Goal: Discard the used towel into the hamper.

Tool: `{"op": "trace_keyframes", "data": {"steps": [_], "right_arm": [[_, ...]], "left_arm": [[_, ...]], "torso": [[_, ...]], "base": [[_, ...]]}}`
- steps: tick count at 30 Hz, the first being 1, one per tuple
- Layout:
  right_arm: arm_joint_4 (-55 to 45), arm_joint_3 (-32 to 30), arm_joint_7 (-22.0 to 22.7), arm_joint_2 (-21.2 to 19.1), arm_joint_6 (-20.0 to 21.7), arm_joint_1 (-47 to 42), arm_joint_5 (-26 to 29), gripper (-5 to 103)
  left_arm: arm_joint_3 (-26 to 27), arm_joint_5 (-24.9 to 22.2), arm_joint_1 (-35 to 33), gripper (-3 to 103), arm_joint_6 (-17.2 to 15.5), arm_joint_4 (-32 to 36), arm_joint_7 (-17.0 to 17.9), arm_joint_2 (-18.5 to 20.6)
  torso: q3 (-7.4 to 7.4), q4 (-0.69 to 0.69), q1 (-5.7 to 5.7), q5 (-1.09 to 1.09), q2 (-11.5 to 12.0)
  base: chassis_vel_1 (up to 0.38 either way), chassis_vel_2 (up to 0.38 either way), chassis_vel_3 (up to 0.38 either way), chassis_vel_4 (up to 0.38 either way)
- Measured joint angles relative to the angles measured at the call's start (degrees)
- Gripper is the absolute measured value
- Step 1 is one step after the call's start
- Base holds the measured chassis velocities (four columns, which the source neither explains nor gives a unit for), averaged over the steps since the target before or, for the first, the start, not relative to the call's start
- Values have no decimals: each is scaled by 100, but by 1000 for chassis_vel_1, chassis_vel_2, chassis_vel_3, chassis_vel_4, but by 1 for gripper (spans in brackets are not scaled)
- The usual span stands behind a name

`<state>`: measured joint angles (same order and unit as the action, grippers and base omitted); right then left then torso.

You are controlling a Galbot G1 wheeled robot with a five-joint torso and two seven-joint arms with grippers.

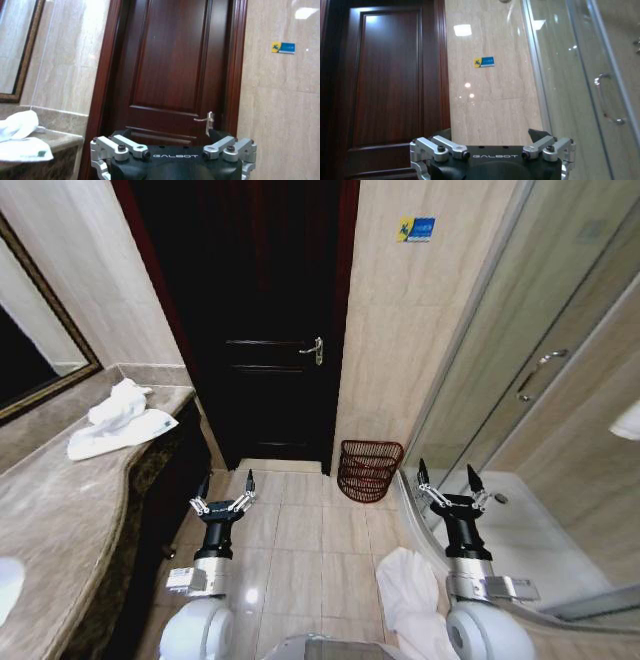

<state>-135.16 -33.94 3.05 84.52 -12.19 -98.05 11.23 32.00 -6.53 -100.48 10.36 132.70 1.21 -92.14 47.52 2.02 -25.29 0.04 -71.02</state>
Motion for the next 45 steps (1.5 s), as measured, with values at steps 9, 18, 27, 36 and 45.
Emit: {"op": "trace_keyframes", "data": {"steps": [9,18,27,36,45], "right_arm": [[18,11,9,16,-50,-6,-25,100],[104,25,61,18,-234,18,-75,100],[140,43,81,-6,-280,63,-97,100],[129,71,204,-42,-181,97,-192,100],[171,71,250,-70,-154,163,-218,100]], "left_arm": [[12,25,-9,100,46,-9,-17,0],[43,78,0,100,80,-29,-50,1],[54,71,3,100,59,-40,-14,0],[85,62,-56,100,-1,53,109,0],[138,-21,-92,100,-154,148,254,0]], "torso": [[0,0,0,1,-1],[1,-2,-3,-5,0],[0,-3,2,-5,-1],[0,-1,0,-4,-1],[0,-1,-1,-4,-1]], "base": [[-225,217,225,-218],[-183,194,196,-187],[-42,28,10,-31],[46,5,-3,35],[57,68,74,40]]}}
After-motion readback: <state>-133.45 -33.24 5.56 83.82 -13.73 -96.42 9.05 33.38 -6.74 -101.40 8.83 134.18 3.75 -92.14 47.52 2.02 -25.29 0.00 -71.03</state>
